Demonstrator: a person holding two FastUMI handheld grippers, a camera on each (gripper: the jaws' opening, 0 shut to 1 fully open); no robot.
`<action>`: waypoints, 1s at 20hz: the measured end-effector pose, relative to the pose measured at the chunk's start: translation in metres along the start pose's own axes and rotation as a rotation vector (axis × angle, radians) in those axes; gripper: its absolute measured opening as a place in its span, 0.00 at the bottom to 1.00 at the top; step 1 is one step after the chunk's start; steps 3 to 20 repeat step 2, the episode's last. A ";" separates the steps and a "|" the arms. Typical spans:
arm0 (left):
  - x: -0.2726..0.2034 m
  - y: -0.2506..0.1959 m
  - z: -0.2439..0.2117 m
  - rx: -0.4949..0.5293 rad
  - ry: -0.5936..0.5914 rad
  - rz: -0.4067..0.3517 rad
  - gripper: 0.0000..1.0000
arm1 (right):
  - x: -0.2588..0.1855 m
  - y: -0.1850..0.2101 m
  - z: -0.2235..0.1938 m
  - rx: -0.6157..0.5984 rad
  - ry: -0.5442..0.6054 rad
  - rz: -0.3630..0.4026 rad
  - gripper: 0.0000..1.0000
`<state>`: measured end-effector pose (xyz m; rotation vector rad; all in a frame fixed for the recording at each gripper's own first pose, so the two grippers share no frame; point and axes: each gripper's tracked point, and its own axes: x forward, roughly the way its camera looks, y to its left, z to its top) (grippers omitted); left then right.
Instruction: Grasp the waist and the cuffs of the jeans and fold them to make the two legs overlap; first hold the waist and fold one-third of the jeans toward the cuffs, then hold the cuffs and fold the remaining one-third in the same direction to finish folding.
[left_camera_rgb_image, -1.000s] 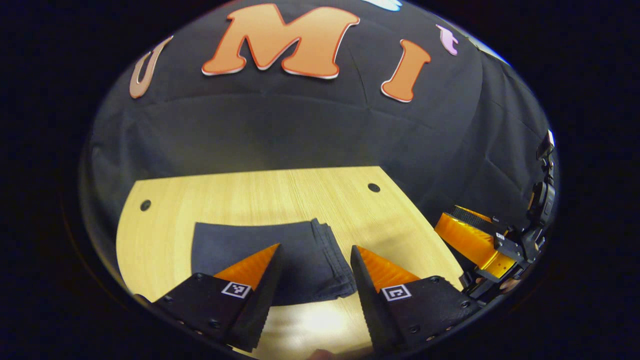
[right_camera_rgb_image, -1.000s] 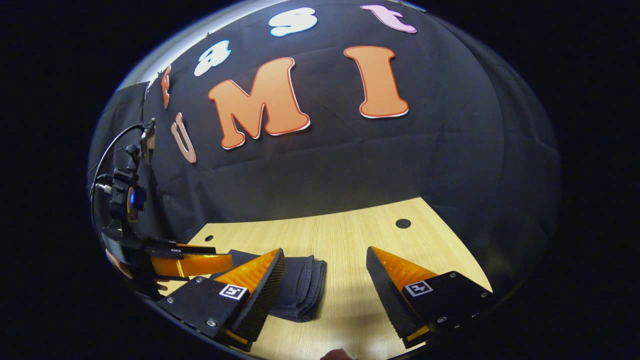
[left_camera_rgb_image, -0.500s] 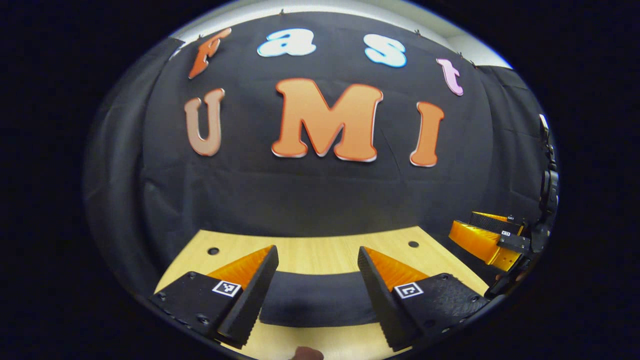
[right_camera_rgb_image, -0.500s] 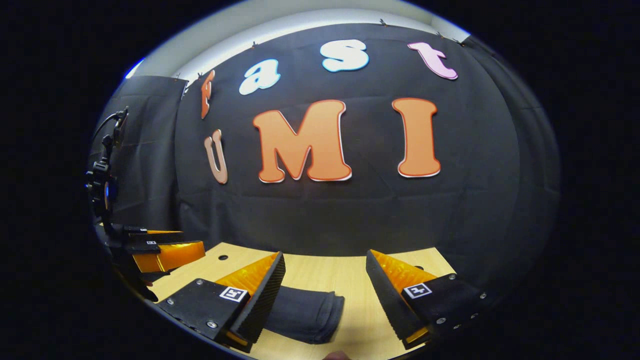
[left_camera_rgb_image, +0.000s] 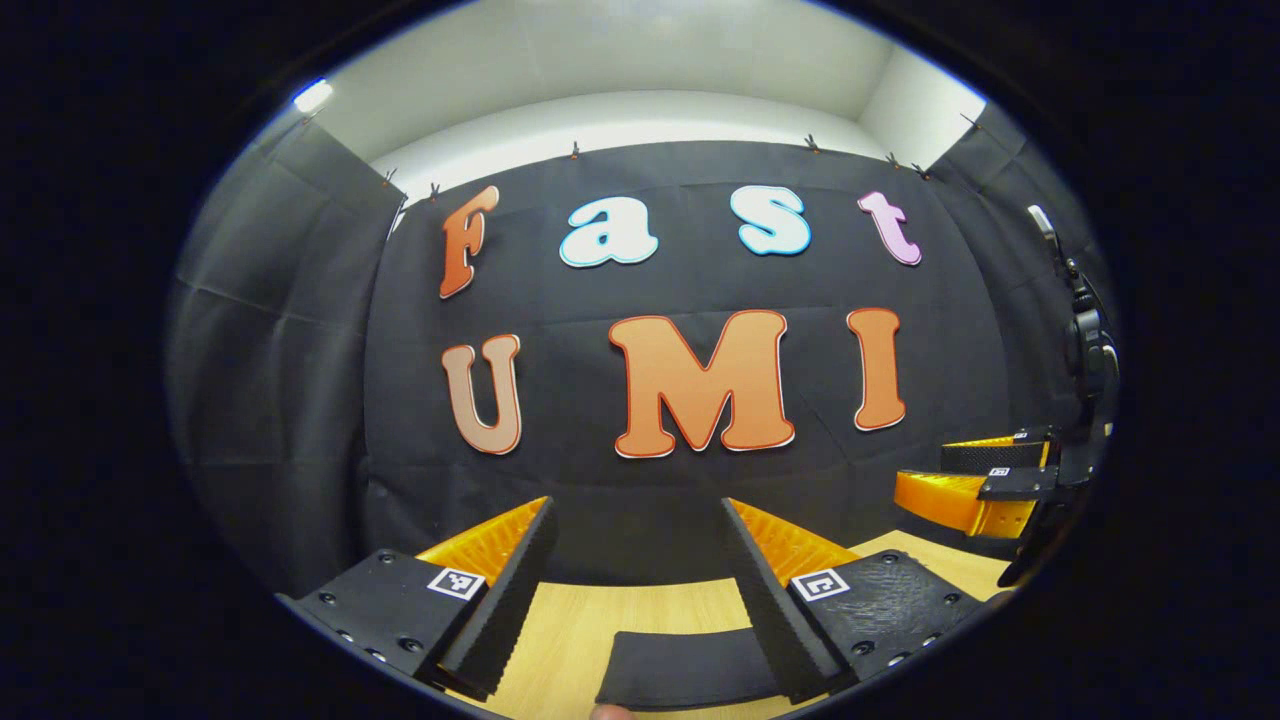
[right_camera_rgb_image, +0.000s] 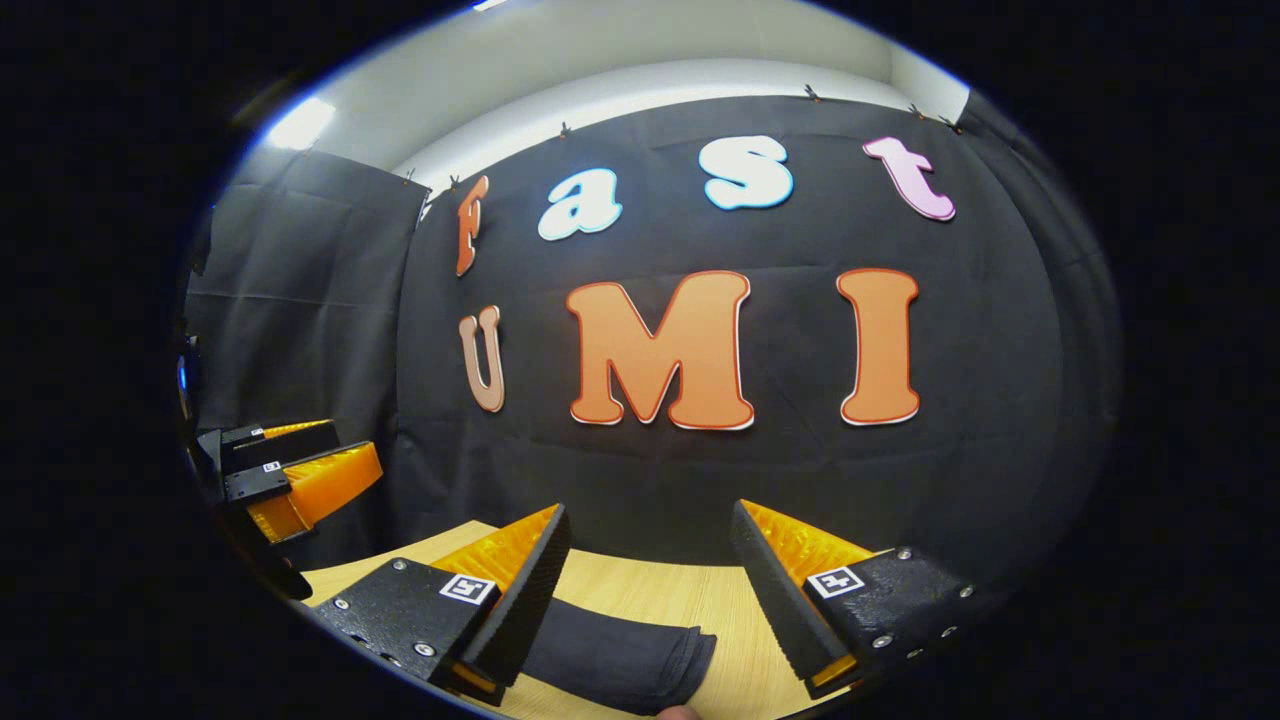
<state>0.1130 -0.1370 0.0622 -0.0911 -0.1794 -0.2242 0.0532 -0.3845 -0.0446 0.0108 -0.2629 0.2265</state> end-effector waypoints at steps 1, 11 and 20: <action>-0.004 0.006 -0.003 -0.013 0.009 0.008 0.94 | -0.003 0.004 0.003 -0.012 -0.017 0.005 0.98; -0.005 0.013 -0.006 -0.020 0.013 0.019 0.94 | -0.005 0.008 0.005 -0.023 -0.027 0.011 0.98; -0.005 0.013 -0.006 -0.020 0.013 0.019 0.94 | -0.005 0.008 0.005 -0.023 -0.027 0.011 0.98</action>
